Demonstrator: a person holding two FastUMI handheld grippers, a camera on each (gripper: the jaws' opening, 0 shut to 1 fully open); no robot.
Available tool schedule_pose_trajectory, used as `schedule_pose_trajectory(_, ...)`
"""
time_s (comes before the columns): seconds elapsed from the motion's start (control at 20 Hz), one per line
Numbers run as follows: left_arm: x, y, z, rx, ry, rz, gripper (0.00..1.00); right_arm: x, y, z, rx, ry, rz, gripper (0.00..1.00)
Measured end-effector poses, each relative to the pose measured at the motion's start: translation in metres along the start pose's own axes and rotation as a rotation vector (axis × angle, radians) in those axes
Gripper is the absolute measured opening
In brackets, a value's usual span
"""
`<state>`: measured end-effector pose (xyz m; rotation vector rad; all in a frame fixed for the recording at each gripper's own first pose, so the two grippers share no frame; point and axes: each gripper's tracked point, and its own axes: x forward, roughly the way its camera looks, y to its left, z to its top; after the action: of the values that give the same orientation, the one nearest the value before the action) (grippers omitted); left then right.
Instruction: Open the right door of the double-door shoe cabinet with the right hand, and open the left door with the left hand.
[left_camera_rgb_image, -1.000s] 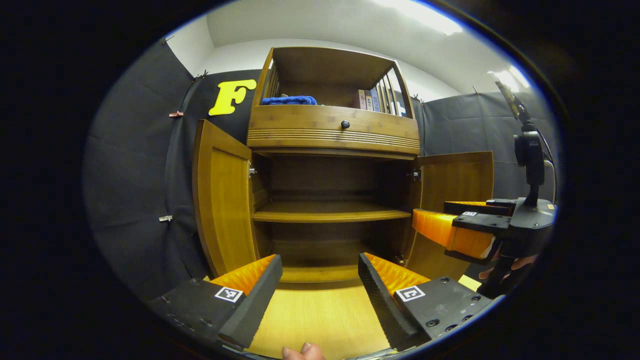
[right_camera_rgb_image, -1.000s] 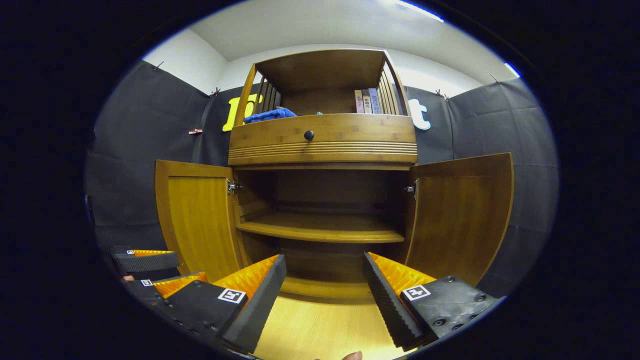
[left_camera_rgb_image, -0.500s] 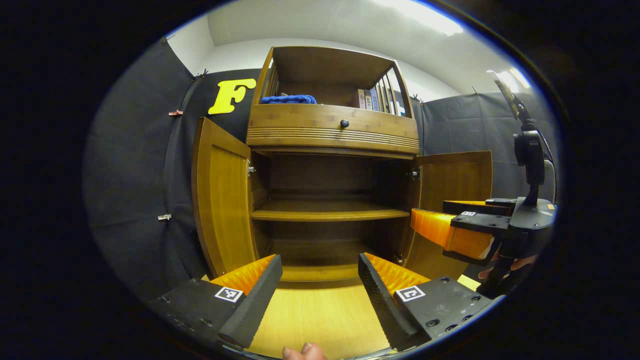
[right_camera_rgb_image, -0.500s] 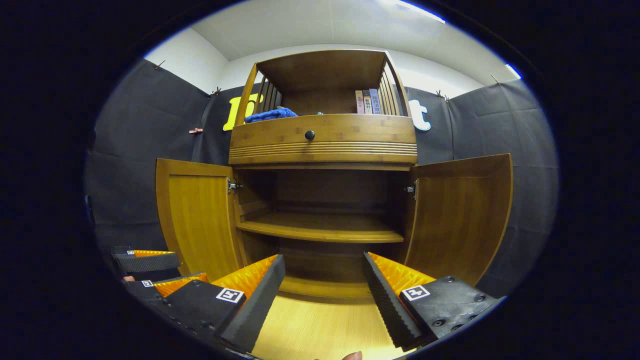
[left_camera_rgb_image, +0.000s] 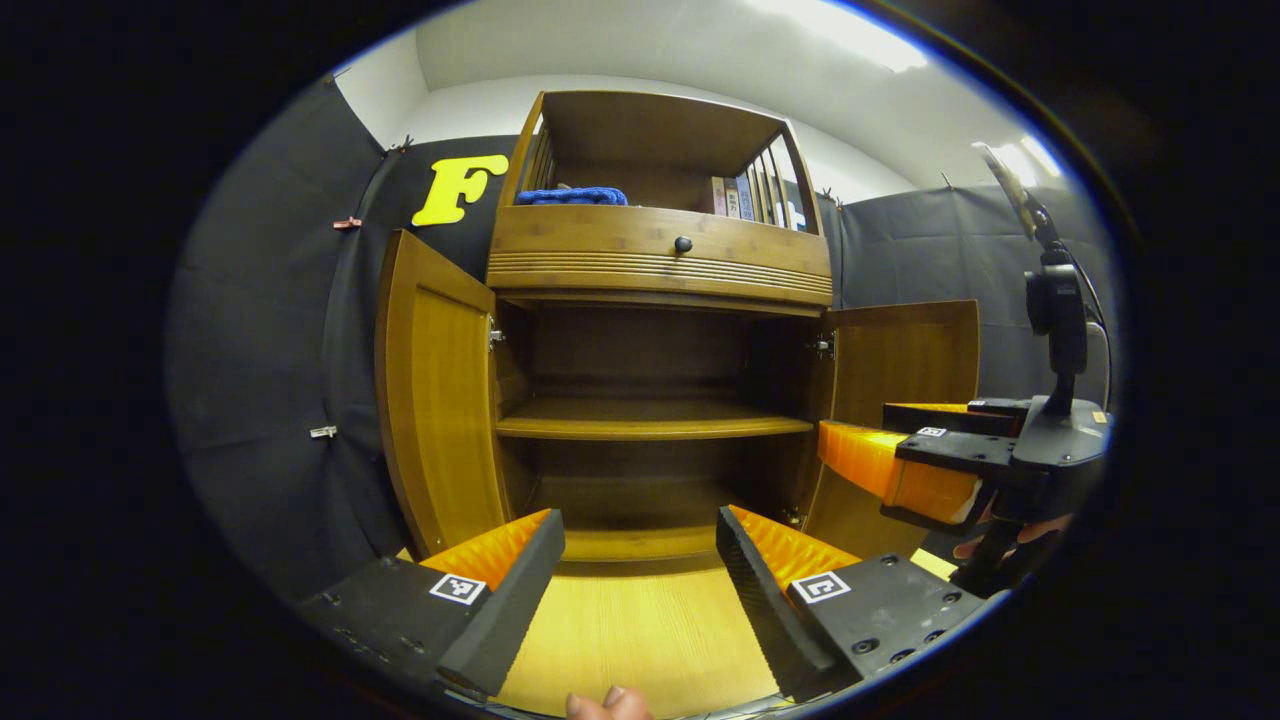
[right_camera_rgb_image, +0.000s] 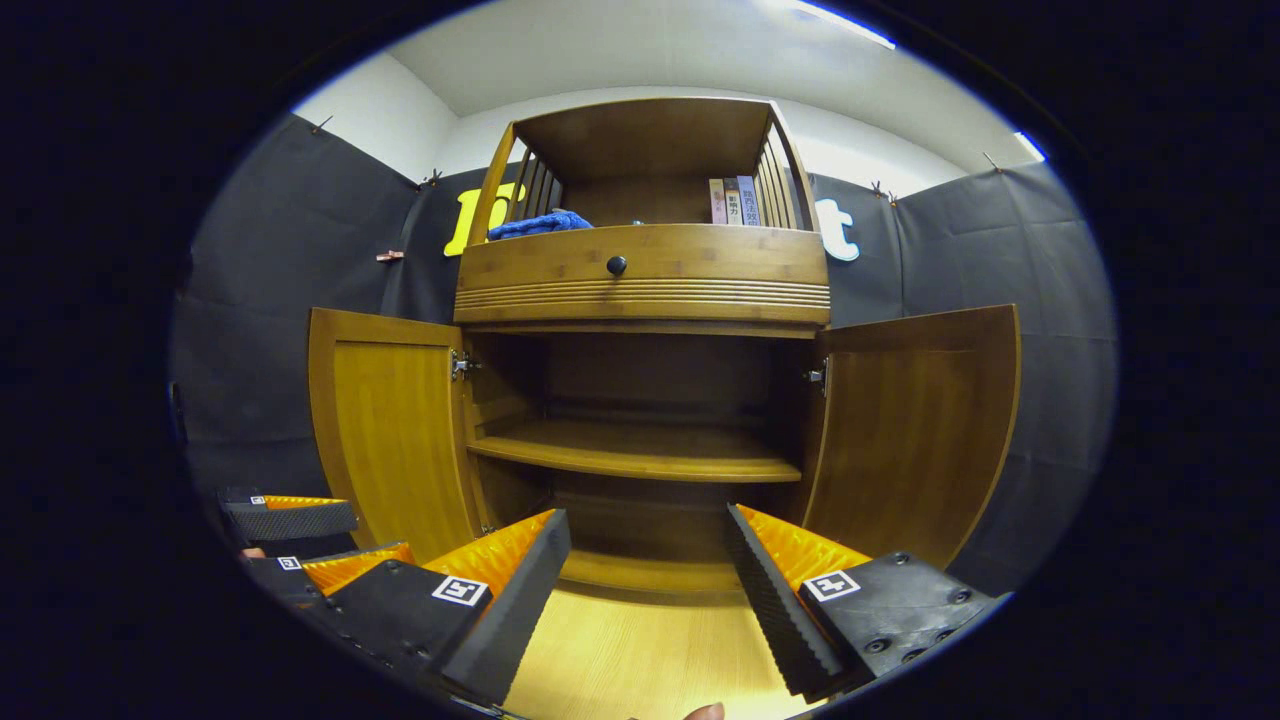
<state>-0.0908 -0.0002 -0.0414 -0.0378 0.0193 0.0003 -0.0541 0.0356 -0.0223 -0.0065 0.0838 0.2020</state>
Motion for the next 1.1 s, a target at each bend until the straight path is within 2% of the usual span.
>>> schedule_pose_trajectory(1.1, 0.0017, -0.0035, 0.0, 0.006, 0.001, -0.022, 0.96, 0.0051, 0.0021, 0.0009, -0.004, -0.007, -0.01, 0.98)
